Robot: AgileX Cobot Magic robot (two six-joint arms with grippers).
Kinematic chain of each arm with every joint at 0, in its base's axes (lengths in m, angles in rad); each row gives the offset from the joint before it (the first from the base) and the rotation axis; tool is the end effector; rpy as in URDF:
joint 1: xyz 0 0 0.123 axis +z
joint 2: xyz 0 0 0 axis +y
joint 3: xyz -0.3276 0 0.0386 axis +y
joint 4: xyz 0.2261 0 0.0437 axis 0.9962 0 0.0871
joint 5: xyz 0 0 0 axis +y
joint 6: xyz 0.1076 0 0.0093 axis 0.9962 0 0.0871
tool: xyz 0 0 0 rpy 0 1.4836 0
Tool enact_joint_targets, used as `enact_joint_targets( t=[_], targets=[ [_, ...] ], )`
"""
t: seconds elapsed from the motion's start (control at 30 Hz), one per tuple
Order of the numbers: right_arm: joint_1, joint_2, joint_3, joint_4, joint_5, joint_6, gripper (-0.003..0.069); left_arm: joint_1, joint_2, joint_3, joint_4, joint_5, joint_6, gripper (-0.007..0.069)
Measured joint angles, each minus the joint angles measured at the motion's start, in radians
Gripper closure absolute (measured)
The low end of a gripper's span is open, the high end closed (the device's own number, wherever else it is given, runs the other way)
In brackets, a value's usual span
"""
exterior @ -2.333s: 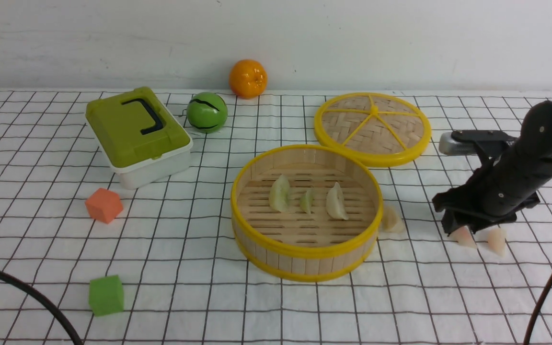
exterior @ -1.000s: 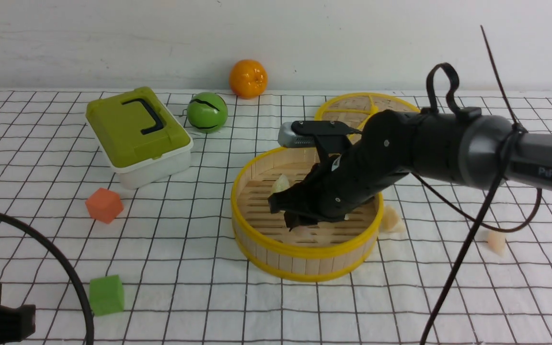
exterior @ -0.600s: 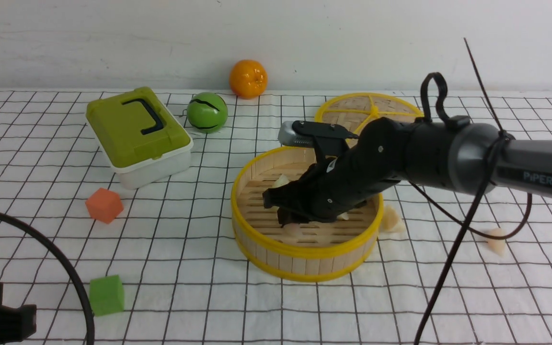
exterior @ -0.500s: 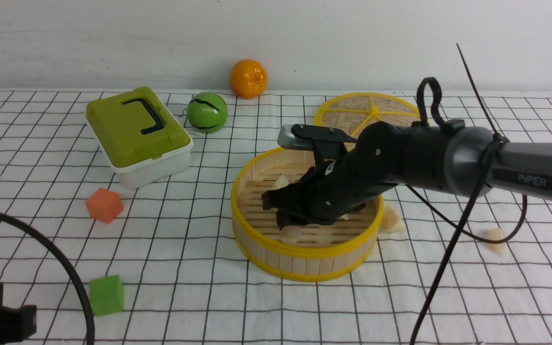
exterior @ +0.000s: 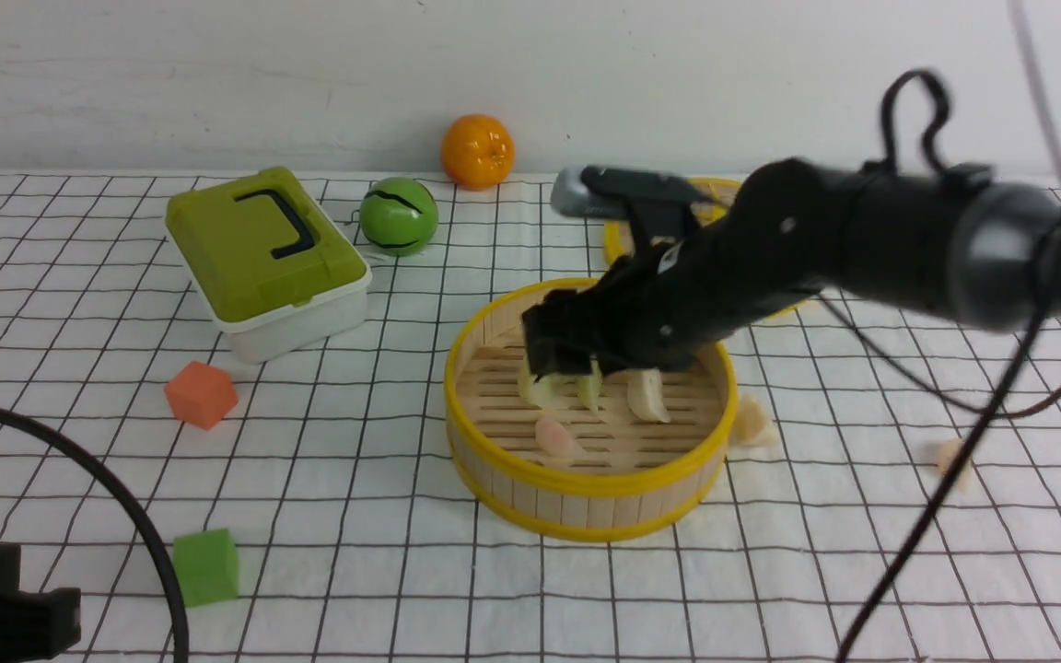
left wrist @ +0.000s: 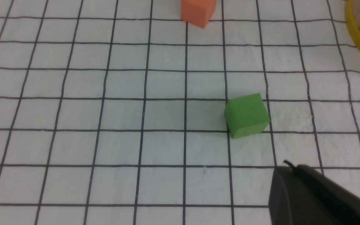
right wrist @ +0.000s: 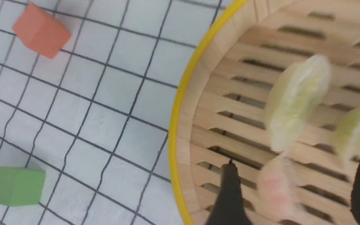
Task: Put the dumplings into the steamer on the table with the white tablecloth.
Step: 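Place the dumpling in the bamboo steamer basket with the right gripper, then reach for and grasp a dumpling lying on the table beside the steamer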
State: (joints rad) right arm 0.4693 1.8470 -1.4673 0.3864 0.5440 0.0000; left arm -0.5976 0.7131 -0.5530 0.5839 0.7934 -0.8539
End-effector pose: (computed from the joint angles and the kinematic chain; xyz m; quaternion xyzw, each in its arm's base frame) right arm 0.3705 0.2115 0.3082 -0.0985 0.9182 0.2295 0.3073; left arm 0.0888 -0.0090 0.3040 0.0029 0.9067 -0.0232 0.4212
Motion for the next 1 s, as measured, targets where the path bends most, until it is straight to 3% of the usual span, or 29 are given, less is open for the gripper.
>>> enact_joint_targets(
  t=[0.17,0.2,0.4,0.83,1.0],
  targets=[
    [-0.146,-0.104,-0.003,-0.185,0.127,0.011,0.0169,0.000,0.000,0.016,-0.003,-0.012,0.000,0.0636],
    [-0.243,-0.107,-0.002,-0.239,0.186,0.046,0.0168,0.000,0.000,0.016,-0.003,-0.014,0.000,0.0636],
    [-0.464,-0.008,0.086,-0.308,0.263,0.156,0.0176,0.000,0.000,0.016,-0.003,-0.044,0.000,0.0636],
    [-0.489,0.110,0.130,-0.304,0.173,0.175,0.0256,0.000,0.000,0.033,-0.003,-0.089,0.000,0.0627],
    [-0.489,0.139,0.130,-0.304,0.186,0.175,0.0405,0.000,0.000,0.034,-0.003,-0.089,0.000,0.0624]
  ],
)
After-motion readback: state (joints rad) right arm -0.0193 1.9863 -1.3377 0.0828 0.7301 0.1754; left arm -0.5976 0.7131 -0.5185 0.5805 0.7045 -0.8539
